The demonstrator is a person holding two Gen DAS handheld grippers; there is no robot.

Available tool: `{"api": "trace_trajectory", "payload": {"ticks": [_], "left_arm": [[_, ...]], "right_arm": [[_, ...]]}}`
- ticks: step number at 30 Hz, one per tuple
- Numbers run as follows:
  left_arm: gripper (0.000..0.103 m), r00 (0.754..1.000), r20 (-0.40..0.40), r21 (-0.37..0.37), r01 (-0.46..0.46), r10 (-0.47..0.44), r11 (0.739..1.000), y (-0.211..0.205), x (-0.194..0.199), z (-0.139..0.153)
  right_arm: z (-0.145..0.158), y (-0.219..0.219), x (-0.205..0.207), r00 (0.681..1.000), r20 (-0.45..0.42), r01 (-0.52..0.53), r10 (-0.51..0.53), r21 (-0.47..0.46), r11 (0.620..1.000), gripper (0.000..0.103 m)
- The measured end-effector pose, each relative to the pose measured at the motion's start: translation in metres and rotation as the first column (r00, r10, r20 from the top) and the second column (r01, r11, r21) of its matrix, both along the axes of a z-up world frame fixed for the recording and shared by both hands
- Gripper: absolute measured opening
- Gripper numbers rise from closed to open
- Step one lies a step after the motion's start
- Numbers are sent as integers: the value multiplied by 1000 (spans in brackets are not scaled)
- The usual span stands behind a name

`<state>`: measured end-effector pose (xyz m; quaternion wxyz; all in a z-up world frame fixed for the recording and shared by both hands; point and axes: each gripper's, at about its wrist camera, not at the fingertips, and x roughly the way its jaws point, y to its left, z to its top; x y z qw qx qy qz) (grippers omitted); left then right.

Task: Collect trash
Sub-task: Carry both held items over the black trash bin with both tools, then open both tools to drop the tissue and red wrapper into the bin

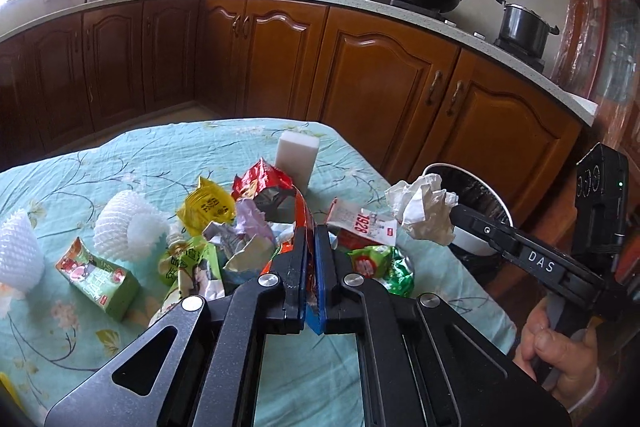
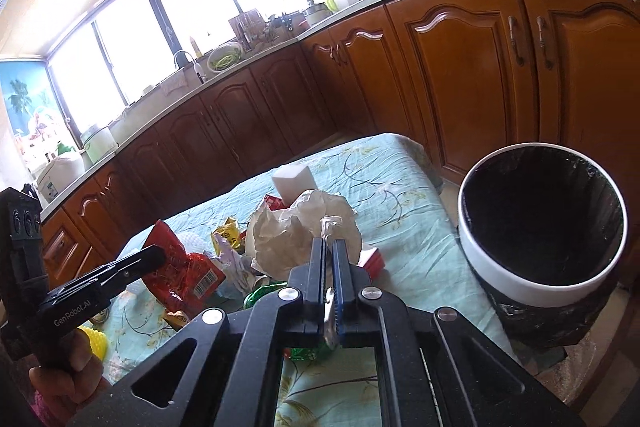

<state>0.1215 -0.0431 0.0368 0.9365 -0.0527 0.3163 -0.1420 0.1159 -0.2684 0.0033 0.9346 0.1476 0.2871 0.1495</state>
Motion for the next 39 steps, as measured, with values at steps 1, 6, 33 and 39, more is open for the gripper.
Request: {"api": "trace_trajectory", "payload": {"ticks": [1,6,33,39], "left_arm": [[3,1000,5,-2,9,-9,1000,-4,1,2],[3,998,18,-1,58,-58,998,-27,4,8],[3,947,1,-18,320,-320,947,-204,78,1],[3,942,-44,-19,331,-331,944,-224,96,-13]], "right_arm": [[0,-6,-1,1000,1,12,-12,1,1000,3],[-2,-40,-7,997,-5,79,-78,8,997,3],[-23,-170,14,935,-93,337,-342,-59,940,3],[-32,-173,27,932,-121,332,-341,-87,939,4]]}}
